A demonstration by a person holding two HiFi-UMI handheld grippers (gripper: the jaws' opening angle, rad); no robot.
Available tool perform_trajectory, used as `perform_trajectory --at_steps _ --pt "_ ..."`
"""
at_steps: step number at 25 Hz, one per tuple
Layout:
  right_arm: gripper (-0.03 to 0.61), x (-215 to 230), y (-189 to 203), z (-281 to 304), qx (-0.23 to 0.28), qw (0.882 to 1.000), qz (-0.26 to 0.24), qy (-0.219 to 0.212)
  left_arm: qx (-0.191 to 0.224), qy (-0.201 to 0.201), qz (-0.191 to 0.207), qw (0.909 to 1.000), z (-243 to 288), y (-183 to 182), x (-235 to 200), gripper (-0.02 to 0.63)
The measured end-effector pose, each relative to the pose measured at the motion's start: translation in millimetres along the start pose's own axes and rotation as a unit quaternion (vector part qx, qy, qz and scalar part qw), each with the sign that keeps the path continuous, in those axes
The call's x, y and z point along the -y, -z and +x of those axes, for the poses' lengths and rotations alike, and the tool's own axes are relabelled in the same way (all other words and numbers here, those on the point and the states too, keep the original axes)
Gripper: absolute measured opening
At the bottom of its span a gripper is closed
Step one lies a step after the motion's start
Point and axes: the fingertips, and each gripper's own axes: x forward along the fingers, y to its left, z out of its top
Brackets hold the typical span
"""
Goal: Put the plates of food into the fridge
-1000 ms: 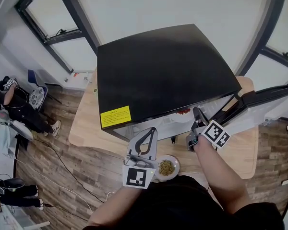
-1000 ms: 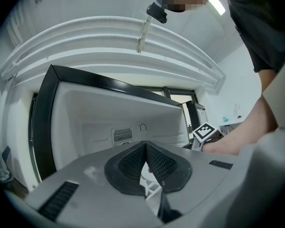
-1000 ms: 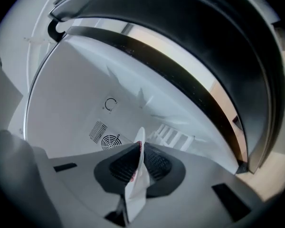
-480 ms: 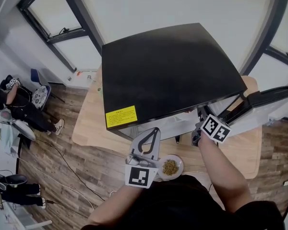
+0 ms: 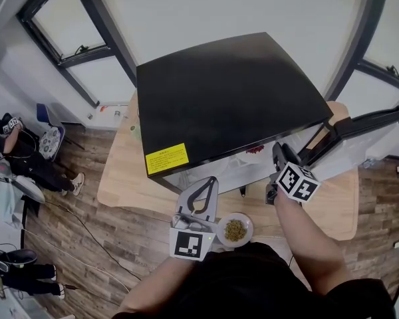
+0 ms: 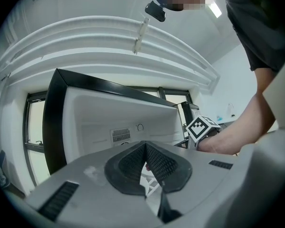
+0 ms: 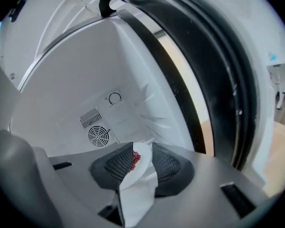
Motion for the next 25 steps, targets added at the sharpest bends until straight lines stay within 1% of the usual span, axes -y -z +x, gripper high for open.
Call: perform_trajectory --at_steps 3,6,9,15,17,22,25 --pt "0.124 -1.8 -2.5 -20.7 0.016 1.0 0.011 0.003 0.0 -0.006 -0.013 0.9999 -6.8 2.5 -0.8 0.003" --pt "0.124 -1.7 2.4 -38.6 0.019 0.999 0.045 -0.001 0.007 -0.006 -0.025 0.9996 -16.3 1.9 -1.7 0.003" --pt "0.123 -6.9 14.1 -54.1 0.02 0.997 0.072 -0.029 0.008 -0.007 -0.024 0.9997 -28.8 4.3 -3.5 0.003" --pt "0.121 -19.2 39.4 -91.4 0.043 0.99 0.107 -0.081 -0.015 -0.007 -0.034 0.9993 -49.9 27.7 -4.2 0.005" --pt "0.121 -19.1 55.1 -103.9 0.038 0.99 0.111 -0.081 -0.016 -0.005 -0.04 0.9991 -54.6 32.8 -4.6 0.004" --pt "0.121 -6.8 106.0 -134.6 0.014 0.991 0.119 -0.064 -0.021 0.004 -0.045 0.9988 -67.3 44.5 -3.8 0.003" --pt "0.121 0.8 138.5 -151.8 -0.002 0.989 0.134 -0.058 -0.025 0.011 -0.042 0.9987 -75.8 49.9 -1.5 0.003"
